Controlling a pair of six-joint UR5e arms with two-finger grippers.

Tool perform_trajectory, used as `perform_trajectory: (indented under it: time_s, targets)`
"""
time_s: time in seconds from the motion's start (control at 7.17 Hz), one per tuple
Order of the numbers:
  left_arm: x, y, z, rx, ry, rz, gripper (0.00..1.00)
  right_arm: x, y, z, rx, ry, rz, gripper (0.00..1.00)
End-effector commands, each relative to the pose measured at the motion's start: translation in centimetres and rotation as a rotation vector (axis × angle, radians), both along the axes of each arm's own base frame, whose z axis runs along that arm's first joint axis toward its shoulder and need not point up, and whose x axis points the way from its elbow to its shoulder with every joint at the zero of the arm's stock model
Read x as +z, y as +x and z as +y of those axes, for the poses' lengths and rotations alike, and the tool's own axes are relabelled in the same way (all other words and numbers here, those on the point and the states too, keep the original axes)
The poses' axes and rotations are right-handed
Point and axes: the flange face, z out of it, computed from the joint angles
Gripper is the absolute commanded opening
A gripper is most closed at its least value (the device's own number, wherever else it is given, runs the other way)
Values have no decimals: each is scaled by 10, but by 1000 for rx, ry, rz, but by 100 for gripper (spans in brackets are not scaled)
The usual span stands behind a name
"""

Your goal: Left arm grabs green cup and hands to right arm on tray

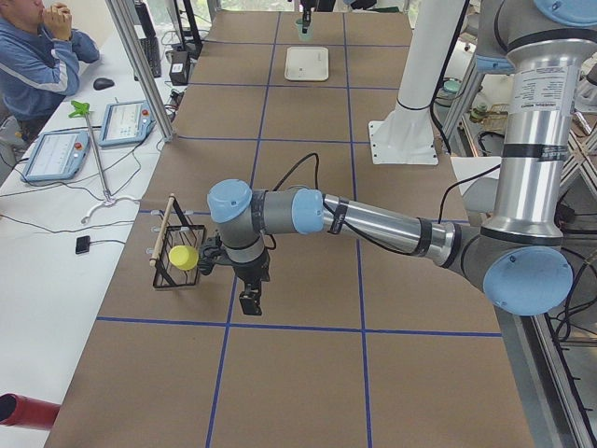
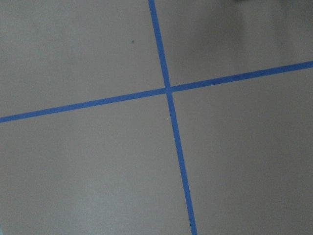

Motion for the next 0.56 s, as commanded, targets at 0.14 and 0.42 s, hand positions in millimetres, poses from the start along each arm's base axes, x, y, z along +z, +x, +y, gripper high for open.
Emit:
perform_trajectory:
  time_s: [0.14,0.42]
  targets:
    - [13,7,16,-54,27,87,100,45,-78,23,75,-47,56,0]
    - [15,7,14,-53,26,83,100,80,-87,19,91,-13,14,0]
